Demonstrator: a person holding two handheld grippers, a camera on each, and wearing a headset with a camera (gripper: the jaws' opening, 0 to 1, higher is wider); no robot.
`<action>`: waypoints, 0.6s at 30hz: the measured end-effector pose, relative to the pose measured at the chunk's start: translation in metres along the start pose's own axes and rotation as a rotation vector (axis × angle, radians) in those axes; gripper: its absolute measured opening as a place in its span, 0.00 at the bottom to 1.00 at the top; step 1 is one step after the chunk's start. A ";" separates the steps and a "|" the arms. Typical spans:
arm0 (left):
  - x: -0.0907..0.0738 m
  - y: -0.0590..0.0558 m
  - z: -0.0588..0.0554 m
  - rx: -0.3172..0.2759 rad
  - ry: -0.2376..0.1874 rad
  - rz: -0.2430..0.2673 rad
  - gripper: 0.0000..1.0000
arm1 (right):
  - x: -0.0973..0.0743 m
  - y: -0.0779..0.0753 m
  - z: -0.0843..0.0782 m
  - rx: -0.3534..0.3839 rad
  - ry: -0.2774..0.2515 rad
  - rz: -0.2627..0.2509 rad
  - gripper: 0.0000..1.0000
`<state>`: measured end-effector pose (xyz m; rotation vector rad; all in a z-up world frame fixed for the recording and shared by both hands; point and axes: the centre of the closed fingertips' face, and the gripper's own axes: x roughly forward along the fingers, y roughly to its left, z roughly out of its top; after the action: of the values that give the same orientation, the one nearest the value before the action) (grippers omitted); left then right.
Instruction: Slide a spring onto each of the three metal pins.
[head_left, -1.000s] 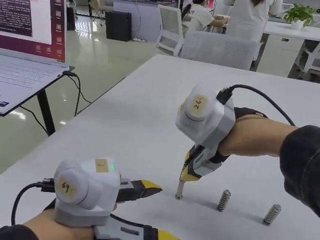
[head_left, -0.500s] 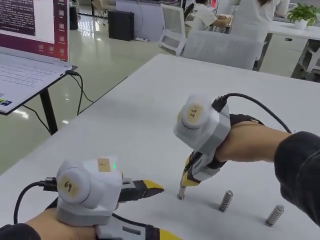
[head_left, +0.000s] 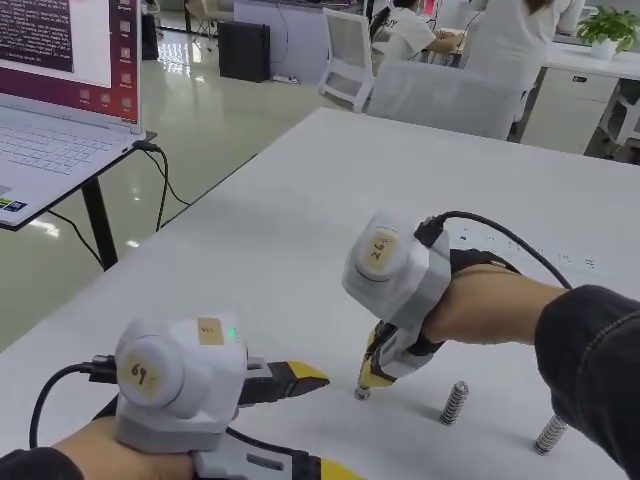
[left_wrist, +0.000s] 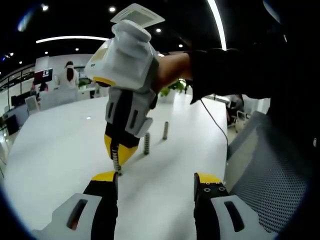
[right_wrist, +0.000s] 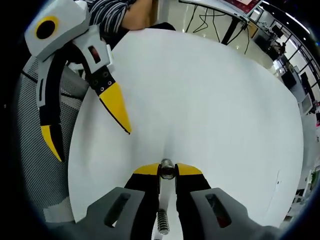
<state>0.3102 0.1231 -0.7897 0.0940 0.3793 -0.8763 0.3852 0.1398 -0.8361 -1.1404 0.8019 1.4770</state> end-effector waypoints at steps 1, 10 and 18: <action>0.000 0.000 0.000 0.000 0.000 0.000 0.56 | 0.000 0.000 0.000 0.001 0.000 0.000 0.09; -0.001 0.000 -0.001 -0.001 0.002 0.002 0.56 | 0.006 0.001 -0.003 0.005 0.010 0.007 0.09; -0.001 0.000 -0.001 -0.002 0.006 0.002 0.56 | 0.011 0.002 -0.007 0.014 0.021 0.017 0.09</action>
<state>0.3091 0.1236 -0.7907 0.0947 0.3854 -0.8740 0.3849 0.1363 -0.8489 -1.1432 0.8366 1.4734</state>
